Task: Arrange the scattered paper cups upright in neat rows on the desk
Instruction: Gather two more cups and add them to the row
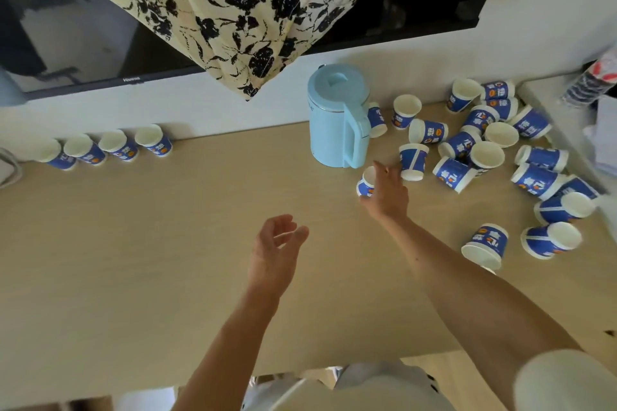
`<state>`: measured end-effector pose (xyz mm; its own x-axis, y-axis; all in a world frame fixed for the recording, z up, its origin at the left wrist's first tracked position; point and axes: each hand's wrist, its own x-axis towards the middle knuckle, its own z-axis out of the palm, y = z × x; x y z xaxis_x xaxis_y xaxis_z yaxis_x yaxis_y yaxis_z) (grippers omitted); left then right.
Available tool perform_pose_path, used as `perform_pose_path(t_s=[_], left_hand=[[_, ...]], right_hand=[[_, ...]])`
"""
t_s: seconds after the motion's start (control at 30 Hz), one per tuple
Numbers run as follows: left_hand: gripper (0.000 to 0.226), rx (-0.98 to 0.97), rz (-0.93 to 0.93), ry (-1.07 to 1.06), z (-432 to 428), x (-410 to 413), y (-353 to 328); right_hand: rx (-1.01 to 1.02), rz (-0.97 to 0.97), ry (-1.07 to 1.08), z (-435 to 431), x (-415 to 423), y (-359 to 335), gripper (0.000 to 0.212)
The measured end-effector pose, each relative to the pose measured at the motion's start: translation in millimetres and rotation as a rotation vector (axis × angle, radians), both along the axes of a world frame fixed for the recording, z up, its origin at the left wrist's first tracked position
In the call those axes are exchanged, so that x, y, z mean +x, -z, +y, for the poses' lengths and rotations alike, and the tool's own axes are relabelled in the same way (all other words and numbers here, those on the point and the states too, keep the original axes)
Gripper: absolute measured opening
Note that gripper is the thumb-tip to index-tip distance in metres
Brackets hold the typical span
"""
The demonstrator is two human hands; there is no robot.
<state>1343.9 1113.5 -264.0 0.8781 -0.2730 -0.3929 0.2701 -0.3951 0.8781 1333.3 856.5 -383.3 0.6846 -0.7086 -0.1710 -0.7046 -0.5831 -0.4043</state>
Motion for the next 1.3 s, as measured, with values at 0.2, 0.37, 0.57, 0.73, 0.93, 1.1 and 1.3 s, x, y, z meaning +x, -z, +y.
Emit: perform_pose_path(t_s=[0.2, 0.37, 0.57, 0.73, 0.93, 1.1, 1.3], left_hand=[[0.025, 0.018, 0.046, 0.038, -4, -9, -2], [0.020, 0.036, 0.165, 0.086, -21, -9, -10], [0.042, -0.129, 0.246, 0.124, -46, -7, -31], [0.031, -0.263, 0.258, 0.138, -69, -12, -34], [0.046, -0.240, 0.172, 0.136, -96, -20, -19], [0.047, -0.145, 0.137, 0.178, -113, -34, -1], [0.054, -0.063, 0.066, 0.274, -124, -50, 4]], right_hand=[[0.050, -0.143, 0.050, 15, -21, -5, 0.053], [0.418, -0.625, 0.172, 47, -41, -41, 0.046], [0.684, -0.916, 0.019, 76, -63, -80, 0.055], [0.623, -0.907, -0.057, 80, -83, -91, 0.059], [0.549, -0.514, -0.243, 26, -127, -109, 0.075], [-0.109, 0.457, -0.407, -14, -159, -104, 0.065], [-0.124, 0.995, -0.451, -18, -161, -80, 0.067]])
